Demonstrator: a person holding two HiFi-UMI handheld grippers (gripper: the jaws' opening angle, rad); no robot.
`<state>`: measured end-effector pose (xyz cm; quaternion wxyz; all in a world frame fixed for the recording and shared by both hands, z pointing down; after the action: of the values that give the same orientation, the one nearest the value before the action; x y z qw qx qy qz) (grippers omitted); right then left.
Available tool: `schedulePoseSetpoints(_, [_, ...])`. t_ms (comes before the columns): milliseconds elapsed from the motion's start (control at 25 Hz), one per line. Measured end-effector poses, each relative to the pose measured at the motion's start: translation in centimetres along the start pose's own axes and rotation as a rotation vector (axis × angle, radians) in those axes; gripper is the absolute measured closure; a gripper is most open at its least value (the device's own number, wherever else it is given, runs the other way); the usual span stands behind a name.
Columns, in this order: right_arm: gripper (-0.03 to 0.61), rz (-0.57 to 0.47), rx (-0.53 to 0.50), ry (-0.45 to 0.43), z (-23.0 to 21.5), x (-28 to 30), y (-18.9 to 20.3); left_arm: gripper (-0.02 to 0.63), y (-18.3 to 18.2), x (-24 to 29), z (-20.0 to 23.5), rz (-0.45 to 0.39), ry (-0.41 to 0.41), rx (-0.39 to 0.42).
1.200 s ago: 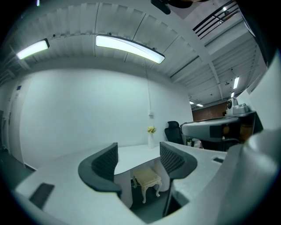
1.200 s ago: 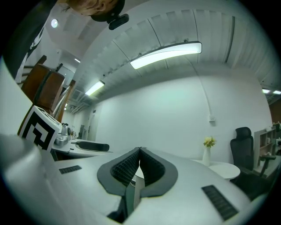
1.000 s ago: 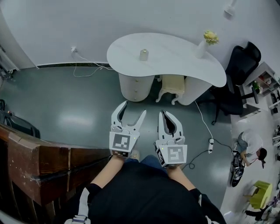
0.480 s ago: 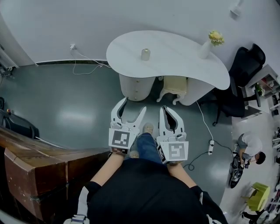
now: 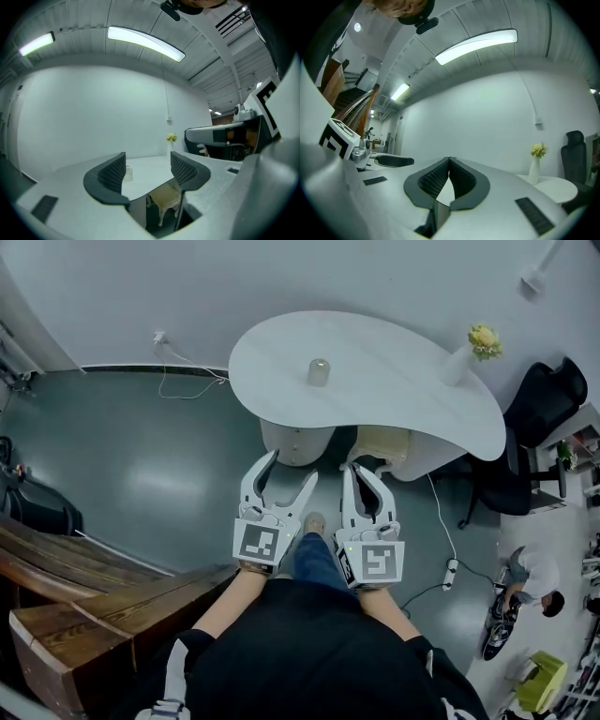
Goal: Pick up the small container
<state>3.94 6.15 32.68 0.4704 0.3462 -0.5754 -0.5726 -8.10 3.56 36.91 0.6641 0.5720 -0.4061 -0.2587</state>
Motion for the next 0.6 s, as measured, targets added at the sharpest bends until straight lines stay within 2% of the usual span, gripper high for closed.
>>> schedulePoseSetpoints(600, [0.555,0.023,-0.007,-0.073,-8.9,11.7,0.6,0.322,-2.4,12.1,3.6,0.008,-0.083,-0.026])
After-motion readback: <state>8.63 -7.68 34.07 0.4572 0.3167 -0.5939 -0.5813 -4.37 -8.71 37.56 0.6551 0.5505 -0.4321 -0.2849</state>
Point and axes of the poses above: the fingertips, and each gripper's own axes: x forward along the fingers, z to its left, y out of its underside, the point moved 4 cm from there along -x, backward along the fingers, and after that the axes turned 11 degrees about z, right-handed, at the moved point
